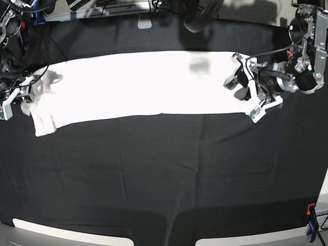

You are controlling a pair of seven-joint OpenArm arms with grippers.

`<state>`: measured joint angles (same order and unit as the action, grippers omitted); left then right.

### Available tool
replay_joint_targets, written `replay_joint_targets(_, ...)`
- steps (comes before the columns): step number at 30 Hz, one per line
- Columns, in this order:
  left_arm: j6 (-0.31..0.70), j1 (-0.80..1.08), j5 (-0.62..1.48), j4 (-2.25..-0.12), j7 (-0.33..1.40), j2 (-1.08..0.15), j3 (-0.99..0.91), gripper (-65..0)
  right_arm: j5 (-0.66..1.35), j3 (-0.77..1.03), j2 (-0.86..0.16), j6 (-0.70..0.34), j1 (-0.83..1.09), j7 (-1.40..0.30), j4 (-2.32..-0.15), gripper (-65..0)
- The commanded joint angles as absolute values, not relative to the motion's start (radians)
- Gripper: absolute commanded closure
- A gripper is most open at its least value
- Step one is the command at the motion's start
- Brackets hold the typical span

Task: Layout the t-shirt on the table in an organized manner, then fold the t-shirt properly
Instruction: 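Fold the shirt lengthwise with both grippers, bringing the hem over the collar, then release the folded edge and reposition the left gripper at the shirt end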

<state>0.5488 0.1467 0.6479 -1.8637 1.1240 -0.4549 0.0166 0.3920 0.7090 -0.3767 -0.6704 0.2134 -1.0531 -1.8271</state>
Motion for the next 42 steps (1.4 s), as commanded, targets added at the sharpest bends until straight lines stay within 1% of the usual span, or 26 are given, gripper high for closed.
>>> replay_joint_targets(1, 0.545, 0.136, 0.662, -1.884, 1.125, -0.466, 0.009, -23.5, 0.396, 0.716, -0.397, -0.669, 0.205, -1.025, -1.841, -29.0)
replay_joint_targets(6, 0.544, 0.135, 0.662, -1.884, 1.127, -0.466, 0.009, -23.5, 0.396, 0.721, -0.397, -0.664, 0.201, -1.025, -1.841, -29.0)
replay_joint_targets(10, 0.477, 0.135, 0.662, -1.884, 1.090, -0.466, 0.009, -23.5, 0.407, 0.756, -0.397, -0.662, 0.200, -1.000, -1.842, -29.0)
replay_joint_targets(13, 0.471, 0.135, 0.662, -1.884, 1.048, -0.466, 0.009, -23.5, 0.528, 0.803, -0.406, -0.667, 0.199, -0.963, -1.842, -29.0)
replay_joint_targets(17, 0.471, 0.135, 0.662, -1.884, 0.955, -0.465, 0.009, -23.5, 0.691, 0.816, -0.430, -0.667, 0.189, -0.849, -1.842, -28.9)
replay_joint_targets(21, 0.463, 0.136, 0.619, -1.881, 0.945, -0.463, 0.009, -23.5, 0.714, 0.789, -0.420, -0.668, 0.144, -0.878, -1.841, -28.9)
replay_joint_targets(27, 0.376, 0.135, 0.541, -1.817, 0.911, -0.464, 0.008, -23.8, 0.715, 0.785, -0.381, -0.698, 0.142, -0.900, -1.845, -28.8)
replay_joint_targets(30, 0.312, 0.135, 0.542, -1.774, 0.922, -0.466, 0.005, -28.8, 0.715, 0.785, -0.374, -0.698, 0.146, -0.937, -1.854, -28.8)
replay_joint_targets(33, 0.227, 0.136, 0.551, -1.737, 0.923, -0.466, -0.033, -29.5, 0.715, 0.785, -0.374, -0.698, 0.151, -0.979, -1.874, -28.8)
replay_joint_targets(35, 0.209, 0.136, 0.576, -1.723, 0.924, -0.466, -0.087, -29.5, 0.715, 0.785, -0.374, -0.698, 0.152, -1.000, -1.892, -28.8)
replay_joint_targets(37, 0.224, 0.136, 0.652, -1.711, 0.951, -0.466, -0.162, -29.5, 0.715, 0.785, -0.374, -0.698, 0.152, -1.013, -1.911, -28.8)
replay_joint_targets(42, 0.373, 0.150, 0.906, -1.649, 1.050, -0.466, -0.332, -29.5, 0.721, 0.785, -0.374, -0.698, 0.152, -1.026, -1.958, -28.8)
